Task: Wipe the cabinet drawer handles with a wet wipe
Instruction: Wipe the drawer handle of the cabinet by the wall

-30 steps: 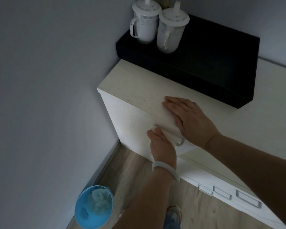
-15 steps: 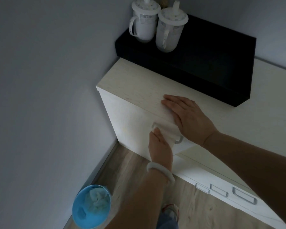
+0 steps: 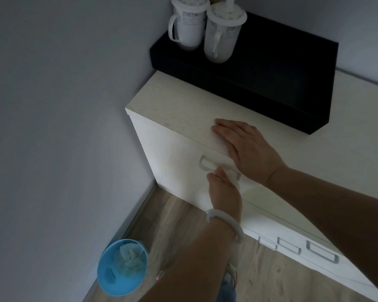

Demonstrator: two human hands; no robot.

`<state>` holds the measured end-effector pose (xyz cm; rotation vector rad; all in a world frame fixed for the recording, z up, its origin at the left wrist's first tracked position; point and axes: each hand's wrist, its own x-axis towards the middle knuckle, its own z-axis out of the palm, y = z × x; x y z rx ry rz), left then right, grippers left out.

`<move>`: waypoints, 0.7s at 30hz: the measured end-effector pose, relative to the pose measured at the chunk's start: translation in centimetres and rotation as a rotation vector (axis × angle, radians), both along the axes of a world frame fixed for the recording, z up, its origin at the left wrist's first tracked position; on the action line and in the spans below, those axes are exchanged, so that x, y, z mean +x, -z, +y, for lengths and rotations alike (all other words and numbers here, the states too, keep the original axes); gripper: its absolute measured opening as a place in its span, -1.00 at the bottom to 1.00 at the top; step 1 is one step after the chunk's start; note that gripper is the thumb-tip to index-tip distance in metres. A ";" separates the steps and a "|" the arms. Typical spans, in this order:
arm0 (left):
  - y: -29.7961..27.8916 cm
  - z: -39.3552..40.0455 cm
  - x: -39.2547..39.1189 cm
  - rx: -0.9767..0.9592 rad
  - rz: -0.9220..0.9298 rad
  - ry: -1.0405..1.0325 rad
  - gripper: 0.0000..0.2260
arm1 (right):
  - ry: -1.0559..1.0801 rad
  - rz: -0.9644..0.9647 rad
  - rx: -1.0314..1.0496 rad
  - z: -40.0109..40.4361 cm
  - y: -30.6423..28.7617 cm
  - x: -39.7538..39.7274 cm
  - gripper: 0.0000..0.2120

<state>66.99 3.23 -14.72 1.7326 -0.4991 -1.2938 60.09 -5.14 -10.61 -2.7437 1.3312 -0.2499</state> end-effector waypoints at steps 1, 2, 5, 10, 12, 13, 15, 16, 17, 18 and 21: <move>0.0 0.4 -0.5 -0.005 0.009 0.027 -0.72 | -0.002 -0.003 0.002 0.0 0.0 0.0 -0.56; -0.2 0.7 -0.5 -0.015 0.016 0.034 -0.72 | -0.001 -0.008 0.002 0.0 0.0 0.0 -0.56; -0.4 -0.1 1.3 -0.031 0.000 -0.045 -0.72 | 0.006 -0.017 -0.004 0.0 -0.1 0.0 -0.57; -0.5 -0.2 0.9 -0.028 -0.016 -0.088 -0.73 | 0.003 -0.020 -0.006 -0.1 0.1 0.0 -0.58; -0.6 1.0 -1.3 -0.019 0.025 0.028 -0.78 | -0.001 -0.012 -0.009 0.0 0.0 0.0 -0.58; -0.6 1.4 -2.0 -0.014 0.039 0.054 -0.80 | -0.005 -0.008 -0.011 0.0 0.0 -0.1 -0.58; -0.5 1.3 -1.8 -0.013 0.031 0.065 -0.79 | -0.006 -0.018 -0.005 0.0 0.0 -0.1 -0.58; -0.4 1.1 -1.0 -0.025 0.011 0.050 -0.76 | -0.007 -0.027 -0.001 0.0 0.0 0.0 -0.59; -0.2 0.7 -0.1 -0.036 -0.010 0.019 -0.74 | -0.005 -0.033 0.003 -0.1 0.0 0.0 -0.59; -0.1 0.3 0.8 -0.052 -0.018 -0.028 -0.73 | 0.000 -0.035 0.007 -0.1 -0.1 0.0 -0.59; 0.1 -0.2 1.6 -0.063 -0.002 -0.086 -0.73 | -0.004 -0.036 0.009 -0.1 0.1 -0.1 -0.59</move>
